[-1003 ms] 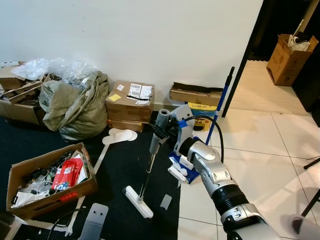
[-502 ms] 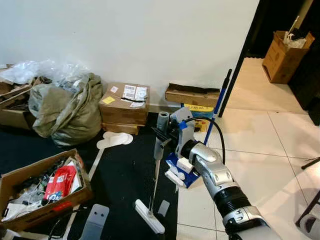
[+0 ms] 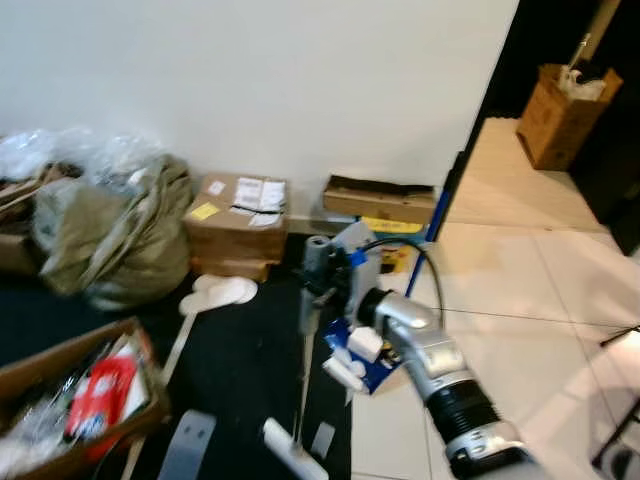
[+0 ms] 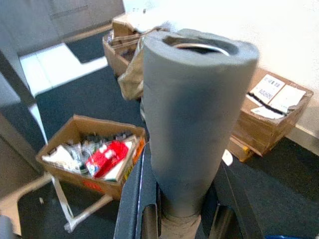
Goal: Sweep floor
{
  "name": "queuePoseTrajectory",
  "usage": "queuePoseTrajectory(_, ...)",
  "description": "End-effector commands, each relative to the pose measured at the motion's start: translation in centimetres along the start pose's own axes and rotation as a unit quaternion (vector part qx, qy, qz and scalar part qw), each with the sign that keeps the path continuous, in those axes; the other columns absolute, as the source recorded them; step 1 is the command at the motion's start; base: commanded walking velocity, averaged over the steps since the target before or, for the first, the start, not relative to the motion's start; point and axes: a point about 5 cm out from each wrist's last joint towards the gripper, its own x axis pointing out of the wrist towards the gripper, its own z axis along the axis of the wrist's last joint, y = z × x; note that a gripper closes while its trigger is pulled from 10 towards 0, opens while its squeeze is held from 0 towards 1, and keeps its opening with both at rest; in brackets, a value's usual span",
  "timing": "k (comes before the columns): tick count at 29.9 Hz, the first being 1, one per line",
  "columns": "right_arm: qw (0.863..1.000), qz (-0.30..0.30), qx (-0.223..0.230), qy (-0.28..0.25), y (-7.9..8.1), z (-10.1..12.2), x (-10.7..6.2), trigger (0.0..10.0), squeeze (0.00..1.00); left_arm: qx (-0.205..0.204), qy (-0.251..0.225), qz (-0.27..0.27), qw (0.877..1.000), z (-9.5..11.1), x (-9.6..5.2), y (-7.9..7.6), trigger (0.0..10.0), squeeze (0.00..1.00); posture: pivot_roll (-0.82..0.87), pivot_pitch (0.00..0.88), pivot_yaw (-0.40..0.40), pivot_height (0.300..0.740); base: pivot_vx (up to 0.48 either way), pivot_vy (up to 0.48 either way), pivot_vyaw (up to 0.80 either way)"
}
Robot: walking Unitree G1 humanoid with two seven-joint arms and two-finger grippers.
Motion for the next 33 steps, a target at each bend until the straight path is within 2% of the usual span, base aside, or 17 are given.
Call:
queuePoseTrajectory(1,1.0,-0.005,-0.001,-0.001,-0.7,0.1,-0.8,10.0,0.0,0.008,-0.006,-0.009,1.0,0.5,0.1,-0.5,10.0,0.0,-0.07,0.042,0.019,0.74,0.409,0.0,0.0)
queuePoseTrajectory(8,1.0,0.006,-0.001,0.005,-0.5,0.0,-0.8,10.0,0.0,0.008,-0.004,-0.01,1.0,0.4,0.1,-0.5,10.0,0.0,-0.07,0.042,0.019,0.74,0.412,0.0,0.0)
queuePoseTrajectory(14,0.999,0.025,-0.002,0.031,-0.1,-0.6,-1.2,10.0,0.0,0.002,0.0,-0.005,1.0,0.2,0.1,-0.5,10.0,0.0,-0.07,0.051,0.023,0.74,0.395,0.0,0.0)
queuePoseTrajectory(18,0.998,0.041,0.008,0.04,0.1,-0.8,-1.5,10.0,0.0,-0.009,0.003,0.0,1.0,0.1,0.0,-0.4,10.0,0.0,-0.08,0.051,0.022,0.74,0.0,0.0,0.0)
queuePoseTrajectory(22,0.997,0.066,0.036,0.037,0.3,-0.4,-1.9,10.0,0.0,0.001,0.006,-0.013,1.0,0.0,0.0,-0.7,10.0,0.0,-0.09,0.054,0.022,0.74,0.0,-0.163,0.0)
queuePoseTrajectory(24,0.994,0.084,0.045,0.052,0.4,-0.5,-2.6,10.0,0.0,0.009,0.008,-0.022,1.0,-0.1,0.0,-1.1,10.0,0.0,-0.09,0.061,0.02,0.74,0.0,-0.48,0.0)
queuePoseTrajectory(28,0.992,0.085,0.04,0.079,0.3,-1.1,-3.2,10.0,0.0,0.001,0.009,-0.022,1.0,-0.1,0.0,-1.4,10.0,0.0,-0.09,0.067,0.018,0.74,0.0,-0.36,0.0)
queuePoseTrajectory(32,0.991,0.072,0.055,0.102,0.1,-1.7,-3.4,10.0,0.0,-0.002,0.009,-0.02,1.0,-0.2,0.0,-1.6,10.0,0.0,-0.09,0.079,0.016,0.74,0.0,0.0,0.0)
queuePoseTrajectory(33,0.989,0.073,0.071,0.106,0.5,-1.9,-3.3,10.0,0.0,-0.003,0.01,-0.02,1.0,-0.3,-0.1,-1.6,10.0,0.0,-0.1,0.081,0.016,0.74,0.0,0.0,0.0)
